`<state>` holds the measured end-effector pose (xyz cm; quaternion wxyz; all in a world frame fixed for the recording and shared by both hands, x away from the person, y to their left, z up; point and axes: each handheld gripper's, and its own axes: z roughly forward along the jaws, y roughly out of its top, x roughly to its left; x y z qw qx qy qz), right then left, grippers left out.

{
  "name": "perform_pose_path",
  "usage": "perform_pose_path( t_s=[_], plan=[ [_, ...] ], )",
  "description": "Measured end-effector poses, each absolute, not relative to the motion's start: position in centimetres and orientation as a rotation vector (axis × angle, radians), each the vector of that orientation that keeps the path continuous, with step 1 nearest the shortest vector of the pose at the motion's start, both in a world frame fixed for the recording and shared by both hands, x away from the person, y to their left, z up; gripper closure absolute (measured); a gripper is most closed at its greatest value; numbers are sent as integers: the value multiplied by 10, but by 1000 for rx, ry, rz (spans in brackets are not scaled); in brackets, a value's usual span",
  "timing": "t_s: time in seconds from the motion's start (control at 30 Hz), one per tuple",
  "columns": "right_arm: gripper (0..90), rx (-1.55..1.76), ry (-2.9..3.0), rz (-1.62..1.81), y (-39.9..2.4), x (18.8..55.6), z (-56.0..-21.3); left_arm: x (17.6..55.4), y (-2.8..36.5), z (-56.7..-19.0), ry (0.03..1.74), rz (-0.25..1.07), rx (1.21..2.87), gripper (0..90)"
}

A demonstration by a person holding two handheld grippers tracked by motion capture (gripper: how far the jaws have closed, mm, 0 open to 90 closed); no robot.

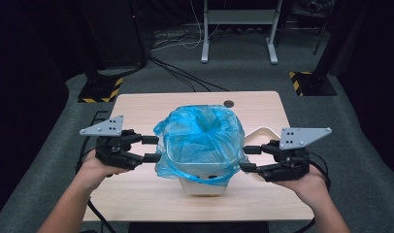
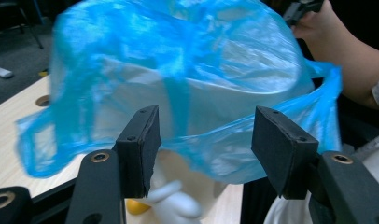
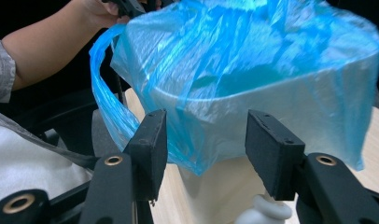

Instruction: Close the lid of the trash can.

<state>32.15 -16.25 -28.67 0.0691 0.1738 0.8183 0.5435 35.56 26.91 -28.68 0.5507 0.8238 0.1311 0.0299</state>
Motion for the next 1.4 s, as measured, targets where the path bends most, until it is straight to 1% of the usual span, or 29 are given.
perform_pose_path(
  t_s=[0.07, 0.1, 0.13, 0.17, 0.23, 0.27, 0.3, 0.4, 0.47, 0.57, 0.7, 0.93, 0.97, 1.03, 1.1, 1.13, 1.17, 1.3, 1.33, 1.37, 1.4],
  plan=[
    [574, 522, 2483, 1614, -158, 322, -292, 353, 265, -290, 290, 58, 1963, 482],
    [574, 522, 2483, 1614, -158, 322, -292, 352, 264, -292, 273, 48, 1970, 482],
    [616, 523, 2484, 1606, -158, 321, -293, 351, 262, -294, 258, 35, 1980, 508],
    [731, 525, 2499, 1590, -158, 322, -295, 350, 259, -298, 237, 19, 2001, 610],
    [820, 520, 2518, 1589, -159, 322, -298, 350, 256, -303, 224, 7, 2013, 678],
    [820, 520, 2518, 1589, -159, 322, -298, 350, 256, -303, 224, 7, 2013, 713],
    [883, 509, 2529, 1581, -159, 322, -301, 351, 254, -307, 219, -10, 2024, 752],
    [899, 513, 2541, 1570, -159, 320, -306, 351, 251, -314, 208, -29, 2041, 855],
    [899, 520, 2549, 1560, -160, 319, -310, 350, 249, -320, 204, -42, 2054, 891],
    [900, 529, 2554, 1556, -162, 318, -314, 349, 248, -327, 214, -70, 2062, 893],
    [900, 570, 2564, 1527, -167, 317, -325, 348, 246, -347, 234, -103, 2105, 894],
    [900, 663, 2563, 1500, -175, 320, -347, 349, 254, -363, 283, -129, 2088, 891],
    [900, 666, 2558, 1501, -176, 320, -347, 349, 254, -363, 283, -129, 2088, 873],
    [900, 662, 2549, 1509, -178, 318, -347, 347, 261, -359, 303, -106, 2055, 792],
    [899, 661, 2547, 1509, -178, 318, -346, 346, 263, -357, 312, -100, 2044, 729],
    [900, 660, 2547, 1508, -178, 317, -346, 345, 266, -355, 314, -88, 2037, 729],
    [900, 651, 2543, 1508, -178, 316, -345, 342, 273, -350, 324, -77, 2027, 676],
    [899, 647, 2539, 1509, -180, 314, -344, 338, 284, -342, 338, -44, 2015, 627],
    [899, 648, 2538, 1512, -180, 314, -344, 336, 291, -334, 350, -16, 2005, 624],
    [899, 648, 2538, 1512, -180, 314, -344, 336, 291, -334, 350, -16, 2005, 616],
    [899, 636, 2530, 1518, -181, 313, -344, 337, 295, -325, 356, 11, 1998, 606]
  ],
)
